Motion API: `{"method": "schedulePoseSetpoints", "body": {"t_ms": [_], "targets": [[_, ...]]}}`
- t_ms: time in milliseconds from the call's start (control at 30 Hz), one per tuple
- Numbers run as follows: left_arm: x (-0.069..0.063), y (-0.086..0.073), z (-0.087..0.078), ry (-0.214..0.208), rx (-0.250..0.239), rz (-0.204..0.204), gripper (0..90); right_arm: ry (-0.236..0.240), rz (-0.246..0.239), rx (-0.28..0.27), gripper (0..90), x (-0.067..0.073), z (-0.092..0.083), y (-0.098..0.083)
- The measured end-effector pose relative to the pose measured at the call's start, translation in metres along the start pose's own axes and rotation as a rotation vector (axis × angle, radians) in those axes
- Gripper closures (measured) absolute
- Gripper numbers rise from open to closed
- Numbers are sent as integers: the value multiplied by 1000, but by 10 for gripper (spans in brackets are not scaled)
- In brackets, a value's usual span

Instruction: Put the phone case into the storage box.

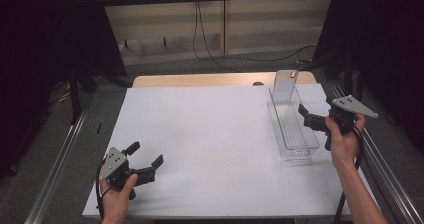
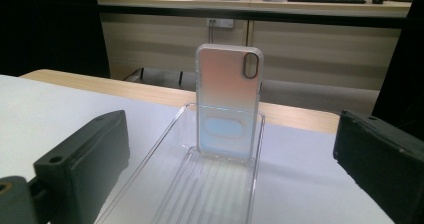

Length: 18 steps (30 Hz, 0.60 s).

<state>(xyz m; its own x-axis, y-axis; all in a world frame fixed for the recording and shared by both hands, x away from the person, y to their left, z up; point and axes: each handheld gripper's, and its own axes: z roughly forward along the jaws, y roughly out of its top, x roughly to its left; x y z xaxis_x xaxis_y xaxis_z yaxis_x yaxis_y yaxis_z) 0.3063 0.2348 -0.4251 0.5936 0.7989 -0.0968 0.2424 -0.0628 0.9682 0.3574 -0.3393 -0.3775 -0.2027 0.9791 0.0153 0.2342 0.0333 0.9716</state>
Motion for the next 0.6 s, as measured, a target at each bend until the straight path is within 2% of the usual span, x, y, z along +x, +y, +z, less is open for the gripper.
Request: {"method": "schedulePoseSetpoints", "body": {"t_ms": [167, 600], "targets": [[0, 0, 0, 1, -2, 5, 39, 13, -1, -4, 9, 3, -9, -1], [-2, 1, 0, 4, -6, 9, 39, 9, 2, -7, 9, 12, -28, -12]]}}
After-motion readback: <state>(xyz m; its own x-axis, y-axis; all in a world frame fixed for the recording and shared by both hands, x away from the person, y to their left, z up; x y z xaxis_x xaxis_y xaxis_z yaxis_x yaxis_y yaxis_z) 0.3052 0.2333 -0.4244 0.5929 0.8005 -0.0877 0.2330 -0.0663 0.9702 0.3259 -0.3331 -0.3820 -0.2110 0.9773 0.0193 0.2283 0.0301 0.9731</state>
